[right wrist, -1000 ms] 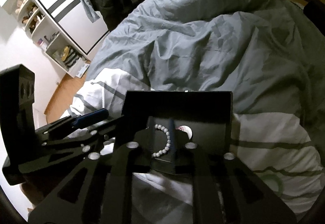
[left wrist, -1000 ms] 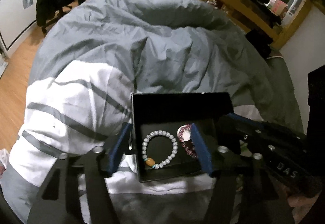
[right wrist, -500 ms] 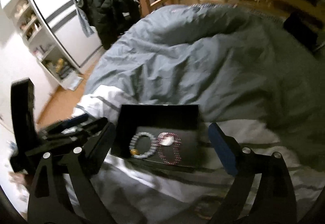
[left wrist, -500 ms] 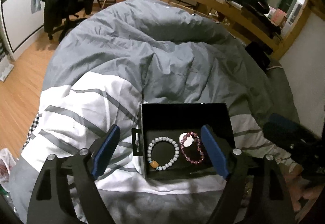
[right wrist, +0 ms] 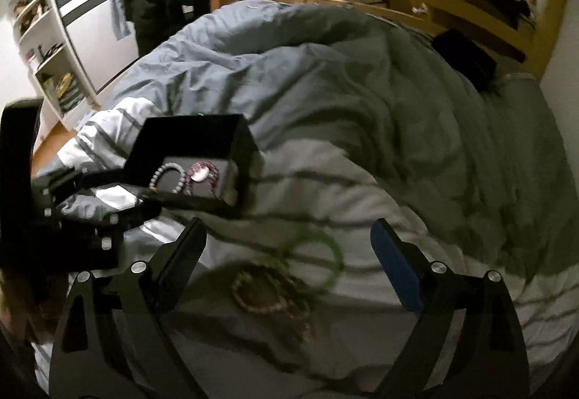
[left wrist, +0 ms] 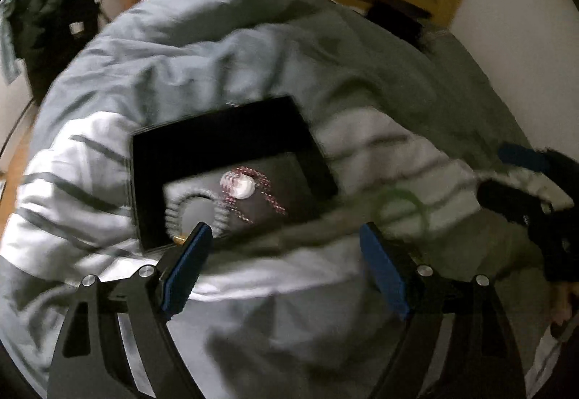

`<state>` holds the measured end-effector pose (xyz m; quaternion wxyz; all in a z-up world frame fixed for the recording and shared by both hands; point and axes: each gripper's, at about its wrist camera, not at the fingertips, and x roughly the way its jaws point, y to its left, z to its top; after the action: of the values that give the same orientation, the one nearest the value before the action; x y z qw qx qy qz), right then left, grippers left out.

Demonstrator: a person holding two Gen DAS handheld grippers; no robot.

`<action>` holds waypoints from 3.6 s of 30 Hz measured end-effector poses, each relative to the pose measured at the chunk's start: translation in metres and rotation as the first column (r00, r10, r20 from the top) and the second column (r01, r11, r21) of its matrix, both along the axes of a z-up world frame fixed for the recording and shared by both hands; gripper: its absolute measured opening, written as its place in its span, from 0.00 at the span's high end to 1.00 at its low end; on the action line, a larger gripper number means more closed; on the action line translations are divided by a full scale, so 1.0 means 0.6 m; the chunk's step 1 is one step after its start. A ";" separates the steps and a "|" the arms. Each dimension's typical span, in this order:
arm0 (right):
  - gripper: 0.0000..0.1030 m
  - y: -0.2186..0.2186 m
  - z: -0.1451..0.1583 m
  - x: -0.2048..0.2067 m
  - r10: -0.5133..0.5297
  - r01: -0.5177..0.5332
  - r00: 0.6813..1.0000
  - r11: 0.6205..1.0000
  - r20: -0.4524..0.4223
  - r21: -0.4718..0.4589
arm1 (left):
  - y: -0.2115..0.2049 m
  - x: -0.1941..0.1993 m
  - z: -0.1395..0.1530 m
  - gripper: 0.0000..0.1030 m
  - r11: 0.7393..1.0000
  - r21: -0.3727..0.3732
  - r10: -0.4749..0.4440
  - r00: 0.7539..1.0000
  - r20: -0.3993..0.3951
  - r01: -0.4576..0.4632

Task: Organize jewelry
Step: 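Move both grippers back to the remaining bracelet pile, then grasp the orange bead bracelet with the left gripper while the right grasps the green jade bangle, then carry the bracelet and bangle into the black box and open both grippers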

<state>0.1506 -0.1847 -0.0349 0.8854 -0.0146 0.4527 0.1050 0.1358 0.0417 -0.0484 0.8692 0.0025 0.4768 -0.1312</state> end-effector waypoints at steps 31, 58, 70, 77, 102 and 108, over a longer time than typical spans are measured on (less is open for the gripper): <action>0.53 -0.047 -0.188 0.044 -0.058 0.063 0.980 0.998 -0.193 0.021 | -0.139 -0.031 -0.168 0.42 0.965 0.140 -0.190 0.960 -0.206 0.222; 0.82 -0.045 -0.216 0.065 -0.100 0.107 0.972 0.994 -0.213 0.023 | -0.120 0.054 -0.177 0.56 0.996 0.061 -0.055 0.971 -0.234 0.071; 0.89 -0.066 -0.186 0.052 -0.095 0.114 0.986 0.985 -0.138 0.133 | -0.079 0.043 -0.120 0.92 0.998 -0.064 -0.040 0.977 -0.208 0.027; 0.89 -0.073 -0.158 0.043 -0.093 0.108 0.992 0.972 -0.081 0.209 | -0.062 0.031 -0.082 0.92 0.995 -0.097 -0.040 0.986 -0.163 0.024; 0.89 -0.057 -0.062 -0.023 -0.102 0.099 0.992 0.994 0.069 0.047 | -0.016 -0.040 0.044 0.92 0.989 -0.138 -0.052 0.999 -0.001 0.052; 0.89 -0.053 -0.049 -0.029 -0.107 0.103 0.992 0.994 0.073 0.047 | 0.009 -0.037 0.054 0.92 0.985 -0.165 -0.046 0.999 -0.001 0.046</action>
<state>0.1330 -0.2163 -0.0645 0.9063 0.0243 0.4165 0.0674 0.1138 0.0469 -0.0160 0.8620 -0.0585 0.4662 -0.1902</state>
